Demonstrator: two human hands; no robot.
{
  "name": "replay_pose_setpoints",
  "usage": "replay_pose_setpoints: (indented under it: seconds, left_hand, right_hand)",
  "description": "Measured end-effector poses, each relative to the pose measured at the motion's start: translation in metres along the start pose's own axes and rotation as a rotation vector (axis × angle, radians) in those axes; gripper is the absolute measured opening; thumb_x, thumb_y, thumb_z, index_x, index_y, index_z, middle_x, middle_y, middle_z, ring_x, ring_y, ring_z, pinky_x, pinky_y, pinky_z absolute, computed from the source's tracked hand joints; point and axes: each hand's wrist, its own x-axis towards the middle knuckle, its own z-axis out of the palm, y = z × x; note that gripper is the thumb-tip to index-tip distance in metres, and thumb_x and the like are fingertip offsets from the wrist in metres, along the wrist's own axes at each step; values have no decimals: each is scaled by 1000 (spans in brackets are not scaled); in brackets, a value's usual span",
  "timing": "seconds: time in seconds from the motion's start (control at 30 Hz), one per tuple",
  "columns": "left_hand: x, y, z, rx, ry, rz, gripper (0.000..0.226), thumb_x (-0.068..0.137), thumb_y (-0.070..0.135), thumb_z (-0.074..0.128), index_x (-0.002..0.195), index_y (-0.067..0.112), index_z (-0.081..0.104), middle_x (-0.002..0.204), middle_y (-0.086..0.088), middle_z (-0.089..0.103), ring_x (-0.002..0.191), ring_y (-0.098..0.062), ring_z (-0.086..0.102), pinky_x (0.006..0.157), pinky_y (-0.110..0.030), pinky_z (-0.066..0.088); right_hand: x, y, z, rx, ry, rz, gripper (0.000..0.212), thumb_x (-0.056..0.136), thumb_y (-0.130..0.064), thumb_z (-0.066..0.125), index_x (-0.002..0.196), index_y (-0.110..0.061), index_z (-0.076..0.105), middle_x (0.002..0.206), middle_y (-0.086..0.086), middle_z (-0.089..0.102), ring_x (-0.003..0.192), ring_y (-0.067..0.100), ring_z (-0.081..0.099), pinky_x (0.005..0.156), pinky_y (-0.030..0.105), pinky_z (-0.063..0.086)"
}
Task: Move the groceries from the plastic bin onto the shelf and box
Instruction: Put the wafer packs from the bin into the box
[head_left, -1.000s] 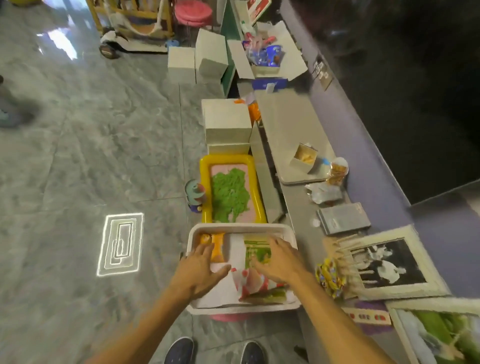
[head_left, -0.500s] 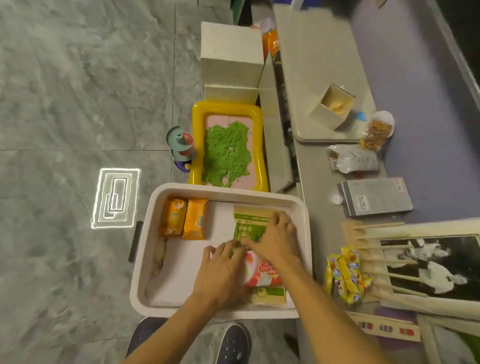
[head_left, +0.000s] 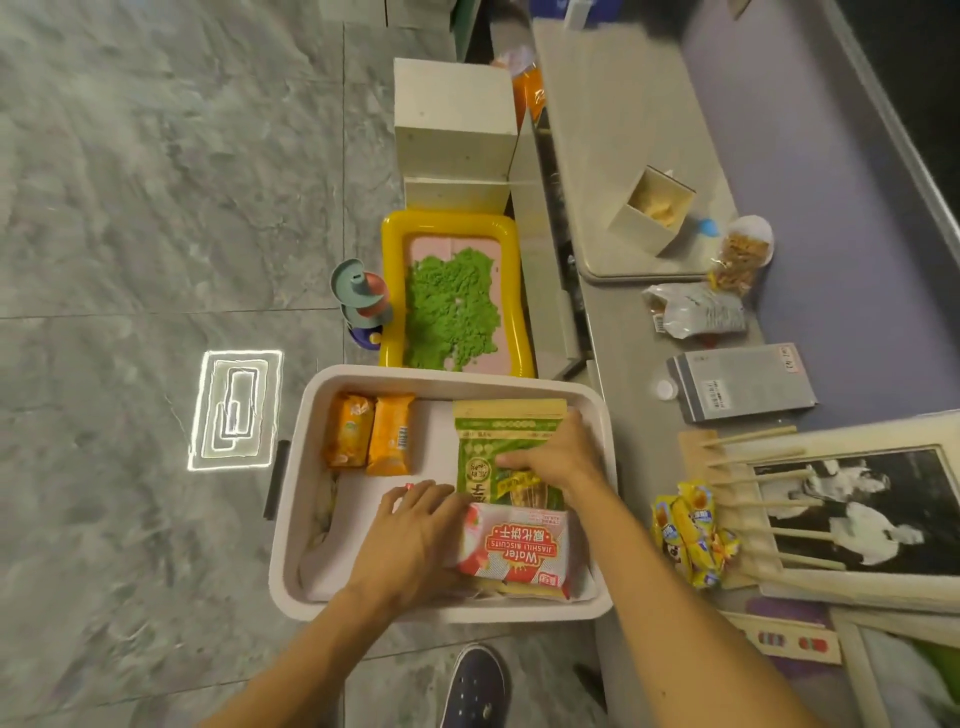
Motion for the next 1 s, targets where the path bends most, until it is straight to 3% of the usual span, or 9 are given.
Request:
replay_pose_setpoints:
  seconds: [0.13,0.3,0.4,0.5,0.6,0.73,0.9,1.0]
  left_hand:
    - [-19,4,-29,-18,-5,-35,110,60,103,47,148,37,41,150,11,50,141,-18,42,118,-51,32]
    - [-48,21,-106,-2,67,-20,89,70,76,68,146,37,43,142,12,55,127,-19,53,100,-46,54]
    - [-63,44,-175,34,152,-7,86,65,69,77,139,38,46,134,10,61,116,-23,60,88,-43,59]
    - [-75,82,-256,47,216,11,79,61,66,77,130,40,49,123,8,67,110,-27,65,82,-43,60]
    - [-90,129,-333,72,234,40,75,61,59,85,125,32,58,116,2,68,103,-30,67,73,-43,60]
    - [-110,184,-411,73,275,150,85,60,66,84,134,33,58,124,3,67,104,-29,68,73,-38,56]
    - [-129,258,-466,51,245,345,90,63,75,78,141,38,50,132,7,64,106,-21,67,80,-38,60]
    - [-140,310,-475,52,205,485,93,64,73,79,143,36,48,131,3,65,103,-21,68,82,-39,61]
  right_hand:
    - [-23,-2,-13,119,-32,-90,81,59,-23,106,126,-23,60,112,-8,78,108,16,75,96,44,62]
    - [-89,-40,-80,225,138,-198,52,73,-20,99,115,-23,69,106,-11,77,100,11,73,87,34,62]
    - [-140,-67,-148,315,291,-235,55,71,-31,100,115,-28,69,109,-8,78,104,17,73,92,41,61]
    - [-201,-90,-223,379,415,-291,52,74,-28,99,118,-21,71,111,-6,78,101,15,71,87,31,55]
    - [-272,-105,-289,410,516,-330,50,78,-29,97,120,-21,71,114,-4,78,102,14,71,87,30,54]
    - [-357,-106,-349,437,679,-338,53,77,-33,97,121,-23,69,115,-6,76,109,17,71,92,39,59]
    - [-461,-71,-389,482,915,-263,53,78,-34,97,121,-20,69,115,-6,77,101,12,69,76,25,51]
    - [-519,-32,-400,503,1076,-166,56,76,-39,97,121,-22,69,115,-4,79,103,17,74,86,34,61]
